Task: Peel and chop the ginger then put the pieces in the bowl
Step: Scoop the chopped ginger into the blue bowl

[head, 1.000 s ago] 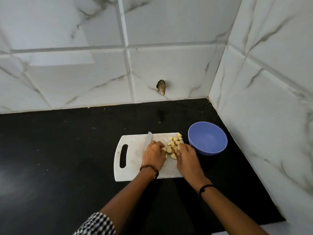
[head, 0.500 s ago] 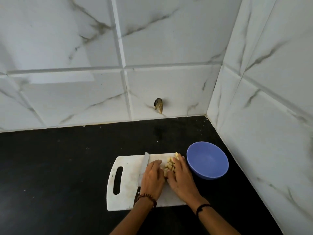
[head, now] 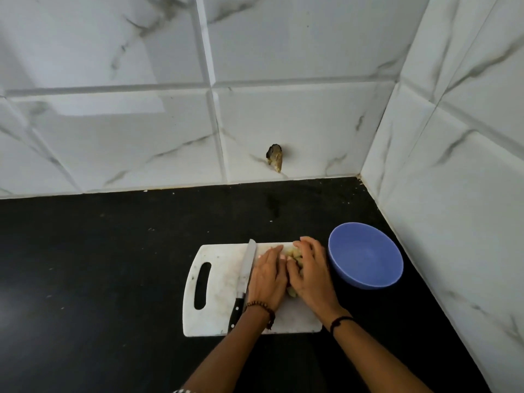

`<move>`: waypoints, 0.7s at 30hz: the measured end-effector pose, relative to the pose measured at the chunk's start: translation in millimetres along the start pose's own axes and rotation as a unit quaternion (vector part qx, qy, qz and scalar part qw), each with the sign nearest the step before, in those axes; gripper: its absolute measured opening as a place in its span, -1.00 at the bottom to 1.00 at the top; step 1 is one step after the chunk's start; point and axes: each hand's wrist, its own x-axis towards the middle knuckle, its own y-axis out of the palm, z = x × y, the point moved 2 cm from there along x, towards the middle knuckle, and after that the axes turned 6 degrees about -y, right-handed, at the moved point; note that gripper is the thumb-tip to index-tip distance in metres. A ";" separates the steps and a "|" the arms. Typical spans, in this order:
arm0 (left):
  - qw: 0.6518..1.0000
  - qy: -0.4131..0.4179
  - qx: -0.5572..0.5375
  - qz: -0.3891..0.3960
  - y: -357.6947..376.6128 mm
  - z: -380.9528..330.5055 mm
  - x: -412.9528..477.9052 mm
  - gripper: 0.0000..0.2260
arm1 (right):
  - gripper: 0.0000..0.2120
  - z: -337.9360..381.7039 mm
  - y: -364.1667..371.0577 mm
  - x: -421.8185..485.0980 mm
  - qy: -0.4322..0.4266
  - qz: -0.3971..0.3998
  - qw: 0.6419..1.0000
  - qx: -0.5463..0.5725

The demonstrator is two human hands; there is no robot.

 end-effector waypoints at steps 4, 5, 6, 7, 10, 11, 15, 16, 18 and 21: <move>1.000 -0.005 -0.015 -0.012 -2.9 -2.3 -0.6 -0.66 | -0.49 -6.9 4.2 13.0 0.023 0.103 0.993 -0.044; 1.000 -0.005 -0.014 -0.015 -2.9 -3.1 -1.0 -0.66 | -0.49 -8.4 4.9 15.0 0.030 0.123 0.991 -0.046; 1.000 -0.004 -0.012 -0.017 -2.5 -3.0 -0.7 -0.66 | -0.50 -9.2 6.0 16.6 0.037 0.138 0.989 -0.038; 1.000 -0.004 -0.010 -0.016 -2.2 -3.0 -0.6 -0.66 | -0.51 -9.8 7.3 17.1 0.041 0.144 0.988 -0.026; 1.000 -0.010 -0.016 -0.016 -1.1 -1.9 -0.4 -0.66 | -0.57 -9.5 12.0 12.6 0.039 0.110 0.993 0.001; 1.000 -0.012 -0.020 -0.017 -0.8 -1.9 -1.2 -0.65 | -0.58 -9.3 12.8 9.8 0.039 0.094 0.995 0.006; 0.998 -0.016 -0.043 -0.033 2.0 -0.1 -3.9 -0.66 | -0.68 -2.0 10.3 -1.8 0.030 0.057 0.994 0.085; 0.998 -0.012 -0.051 -0.039 3.3 0.4 -4.3 -0.67 | -0.72 0.9 8.8 -3.9 0.023 0.049 0.994 0.100; 0.998 0.004 -0.052 -0.046 4.9 -0.4 -6.1 -0.68 | -0.77 5.6 5.7 -7.5 0.028 0.027 0.991 0.131; 0.997 0.023 -0.051 -0.050 5.9 -4.0 -10.3 -0.67 | -0.79 6.1 1.6 -9.8 0.084 -0.012 0.975 0.205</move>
